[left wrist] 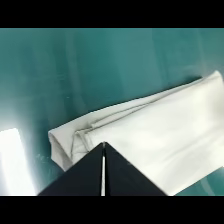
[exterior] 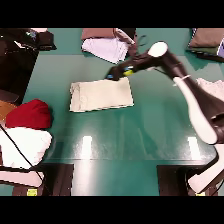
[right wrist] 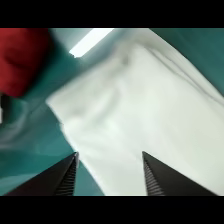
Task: Fold the shirts.
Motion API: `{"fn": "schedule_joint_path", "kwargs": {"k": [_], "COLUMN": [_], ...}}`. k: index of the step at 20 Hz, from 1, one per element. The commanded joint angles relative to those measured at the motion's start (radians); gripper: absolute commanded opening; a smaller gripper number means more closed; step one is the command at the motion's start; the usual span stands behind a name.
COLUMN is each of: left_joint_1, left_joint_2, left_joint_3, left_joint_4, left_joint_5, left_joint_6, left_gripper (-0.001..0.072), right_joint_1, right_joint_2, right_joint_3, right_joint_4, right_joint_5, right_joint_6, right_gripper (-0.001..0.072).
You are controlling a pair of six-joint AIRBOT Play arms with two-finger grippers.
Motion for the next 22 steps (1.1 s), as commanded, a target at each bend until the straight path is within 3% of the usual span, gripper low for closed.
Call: {"fn": "schedule_joint_path", "kwargs": {"k": [1, 6, 12, 13, 14, 16, 19, 22], "left_joint_1": [-0.041, -0.101, -0.105, -0.105, -0.105, -0.105, -0.105, -0.105], "left_joint_2": [-0.002, -0.034, -0.048, -0.048, -0.048, -0.048, -0.048, -0.048], "left_joint_3": [0.000, -0.003, -0.021, -0.021, -0.021, -0.021, -0.022, -0.022], "left_joint_4": [0.000, -0.001, -0.026, -0.026, -0.027, -0.034, -0.066, -0.098], "left_joint_5": [0.012, 0.033, 0.029, 0.028, 0.025, 0.017, -0.002, -0.002], "left_joint_6": [0.011, 0.018, 0.037, 0.037, 0.037, 0.036, 0.036, 0.036], "left_gripper": [0.0033, 0.0033, 0.0033, 0.0033, 0.0033, 0.0033, 0.0033, 0.0033], "right_joint_1": [-0.200, -0.281, -0.116, -0.092, -0.072, -0.047, -0.070, -0.195], "right_joint_2": [0.060, -0.054, -0.267, -0.298, -0.319, -0.340, -0.299, -0.139], "right_joint_3": [-0.190, -0.292, -0.102, -0.063, -0.029, 0.025, 0.071, 0.013], "right_joint_4": [-0.084, 0.066, 0.224, 0.263, 0.274, 0.264, 0.257, 0.220], "right_joint_5": [0.062, 0.081, 0.084, 0.087, 0.086, 0.091, 0.116, 0.110], "right_joint_6": [0.111, 0.135, 0.135, 0.135, 0.135, 0.116, 0.108, 0.115], "right_gripper": [0.0720, 0.0674, 0.0674, 0.0632, 0.0471, 0.0018, 0.0017, 0.0017]}}
